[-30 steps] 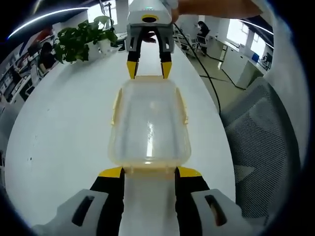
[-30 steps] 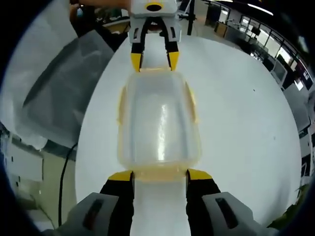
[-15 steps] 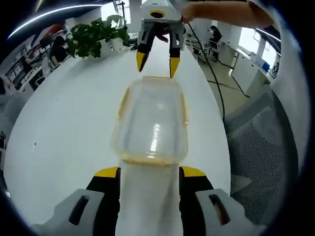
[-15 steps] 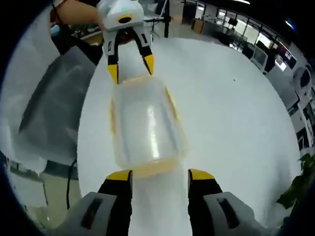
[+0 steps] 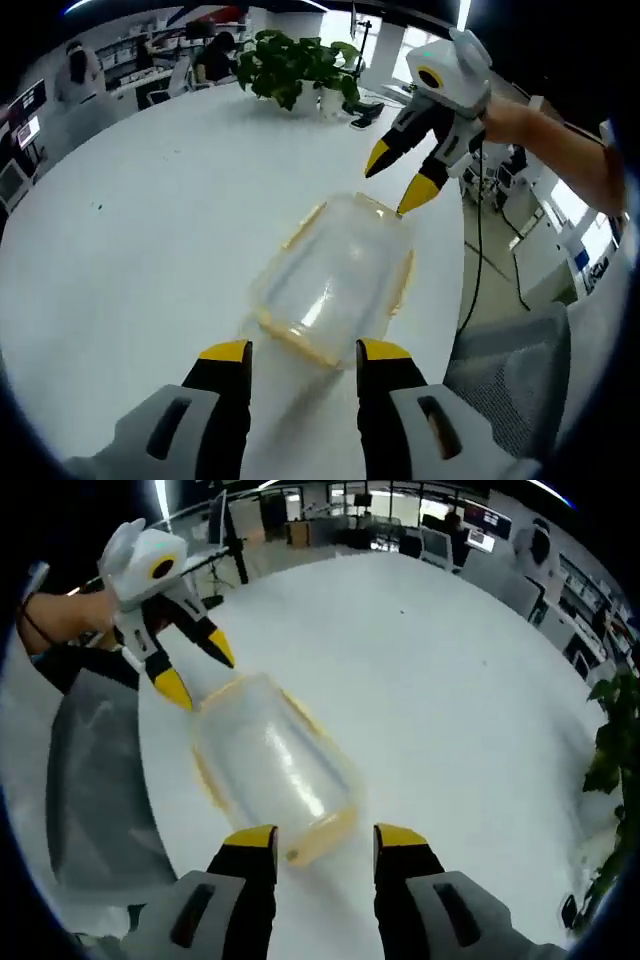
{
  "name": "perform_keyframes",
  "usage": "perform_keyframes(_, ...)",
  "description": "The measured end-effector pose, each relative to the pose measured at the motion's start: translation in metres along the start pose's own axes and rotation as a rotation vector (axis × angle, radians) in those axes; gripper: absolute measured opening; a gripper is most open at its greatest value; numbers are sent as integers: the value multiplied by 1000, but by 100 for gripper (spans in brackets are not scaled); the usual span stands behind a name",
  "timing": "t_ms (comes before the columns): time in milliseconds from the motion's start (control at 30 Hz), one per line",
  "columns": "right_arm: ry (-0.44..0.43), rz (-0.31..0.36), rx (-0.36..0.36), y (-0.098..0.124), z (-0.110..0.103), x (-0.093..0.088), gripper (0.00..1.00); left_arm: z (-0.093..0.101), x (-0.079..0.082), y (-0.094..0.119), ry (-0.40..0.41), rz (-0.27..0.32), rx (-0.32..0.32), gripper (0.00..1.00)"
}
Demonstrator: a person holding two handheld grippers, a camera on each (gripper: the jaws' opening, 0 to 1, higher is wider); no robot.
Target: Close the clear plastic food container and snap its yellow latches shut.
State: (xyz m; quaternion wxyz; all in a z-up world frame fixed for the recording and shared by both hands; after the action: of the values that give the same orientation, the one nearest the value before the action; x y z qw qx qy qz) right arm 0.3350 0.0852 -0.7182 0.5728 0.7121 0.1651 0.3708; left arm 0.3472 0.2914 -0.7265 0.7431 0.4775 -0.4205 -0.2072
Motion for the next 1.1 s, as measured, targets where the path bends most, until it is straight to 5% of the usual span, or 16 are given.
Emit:
perform_keyframes(133,-90,0,23,-4,-1,0,38,-2,0,-2,130,8,-5,38)
perform_keyframes(400,-232,46,8,-7,5,6,37,1,-1,-8,221,-19,-7,38)
perform_keyframes(667,-430,54,101,-17,7,4,37,10,-1,-18,308,-28,-62,34)
perform_keyframes(800,-440,11,112,-24,5,-2,37,11,-1,-19,332,-29,-82,34)
perform_keyframes(1100,-492,29,154,-27,1,1,37,12,-2,-21,372,-30,-109,33)
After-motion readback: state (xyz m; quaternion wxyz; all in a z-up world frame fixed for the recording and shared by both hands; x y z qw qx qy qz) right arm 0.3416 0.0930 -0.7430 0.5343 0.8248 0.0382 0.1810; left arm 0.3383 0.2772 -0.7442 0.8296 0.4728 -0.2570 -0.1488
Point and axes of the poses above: the point that each gripper's makers call its tool centre point, and the gripper's own axes: y roughly backward along the fingers, z roughly to its right, x roughly out of its top, the point moved 4 cm from there along y, roughly backward along the fingers, and after that the axes turned 11 degrees about -z, right-handed, at the moved point
